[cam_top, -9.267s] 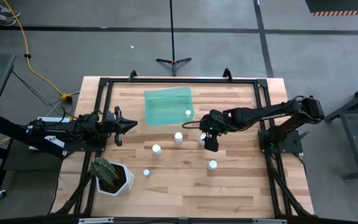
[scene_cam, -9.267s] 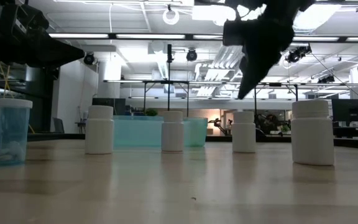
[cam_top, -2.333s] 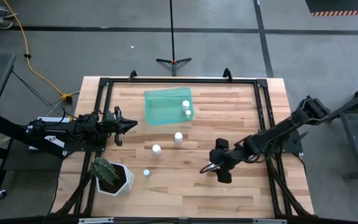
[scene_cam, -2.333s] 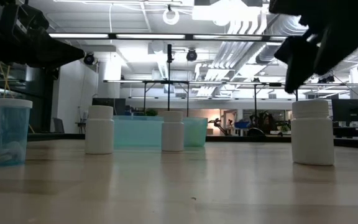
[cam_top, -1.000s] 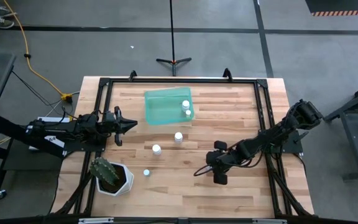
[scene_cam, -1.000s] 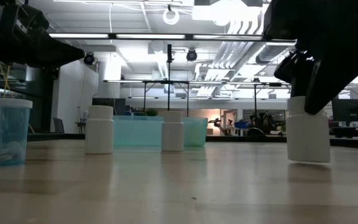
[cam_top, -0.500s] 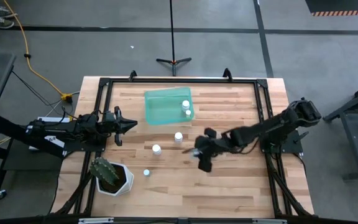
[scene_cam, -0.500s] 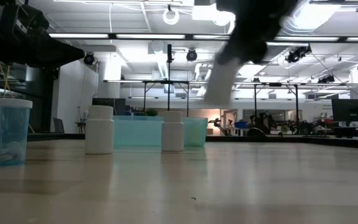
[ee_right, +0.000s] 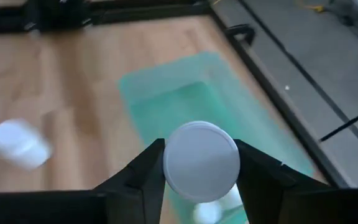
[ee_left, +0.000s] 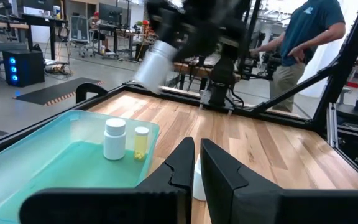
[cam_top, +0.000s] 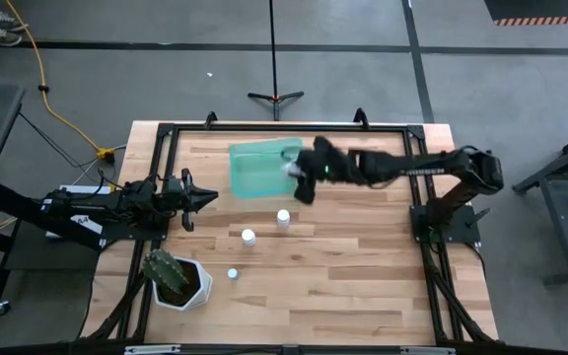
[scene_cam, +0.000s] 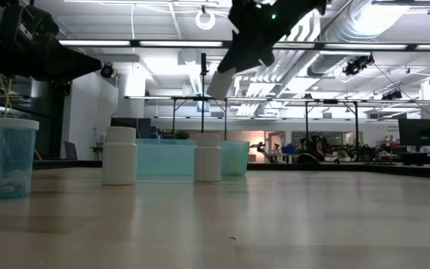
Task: Pick and place pill bottles into a basket
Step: Put the white pill bottle into the green bin
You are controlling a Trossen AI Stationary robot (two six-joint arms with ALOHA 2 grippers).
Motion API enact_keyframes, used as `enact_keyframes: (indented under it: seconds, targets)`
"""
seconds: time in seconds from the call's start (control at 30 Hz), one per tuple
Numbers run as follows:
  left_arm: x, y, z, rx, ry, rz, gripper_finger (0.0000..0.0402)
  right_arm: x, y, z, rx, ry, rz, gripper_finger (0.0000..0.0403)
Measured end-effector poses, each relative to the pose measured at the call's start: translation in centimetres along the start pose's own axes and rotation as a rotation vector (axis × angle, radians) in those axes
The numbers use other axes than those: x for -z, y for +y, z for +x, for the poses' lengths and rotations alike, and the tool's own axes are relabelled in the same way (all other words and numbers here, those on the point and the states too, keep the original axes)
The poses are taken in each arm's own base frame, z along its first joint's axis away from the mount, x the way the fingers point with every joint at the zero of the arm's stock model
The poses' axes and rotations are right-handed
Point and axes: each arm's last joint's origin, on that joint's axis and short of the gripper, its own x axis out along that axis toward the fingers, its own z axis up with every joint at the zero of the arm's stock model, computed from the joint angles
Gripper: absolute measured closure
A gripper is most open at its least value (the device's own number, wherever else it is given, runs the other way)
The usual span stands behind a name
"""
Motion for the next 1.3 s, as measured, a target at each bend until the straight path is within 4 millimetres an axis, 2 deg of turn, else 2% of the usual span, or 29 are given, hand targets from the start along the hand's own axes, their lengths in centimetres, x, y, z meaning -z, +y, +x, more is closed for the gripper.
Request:
enact_keyframes:
  seconds: [0.13,0.3,0.47,0.57,0.83,1.0,1.3]
  targets:
    - [0.0,0.0,0.0,0.000,0.000,0.000,0.0337,-0.5,-3.5,1.1,0.016,-0.053,0.039,0.0255]
    - [0.0,0.0,0.0,0.001,-0.001,0.000,0.0337,-1.0,-5.6,2.5,0.016,-0.142,-0.004,0.0248]
    - [0.0,0.0,0.0,0.002,0.001,0.000,0.0337,0.1,-7.9,4.2,0.054,-0.087,0.045,0.0250]
    - [0.0,0.0,0.0,-0.001,0.000,0.000,0.0337,0.1,-8.7,5.2,0.049,-0.038,0.055,0.0254]
    - [0.0,0.0,0.0,-0.002,0.000,0.000,0.0337,-2.9,-10.7,7.9,0.040,0.144,0.026,0.0246]
    - [0.0,0.0,0.0,-0.003,0.000,0.000,0.0337,-2.0,-11.9,9.9,-0.002,0.306,0.057,0.0253]
    - [0.0,0.0,0.0,-0.005,0.000,0.000,0.0337,-0.3,-12.0,11.9,-0.018,0.380,0.062,0.0242]
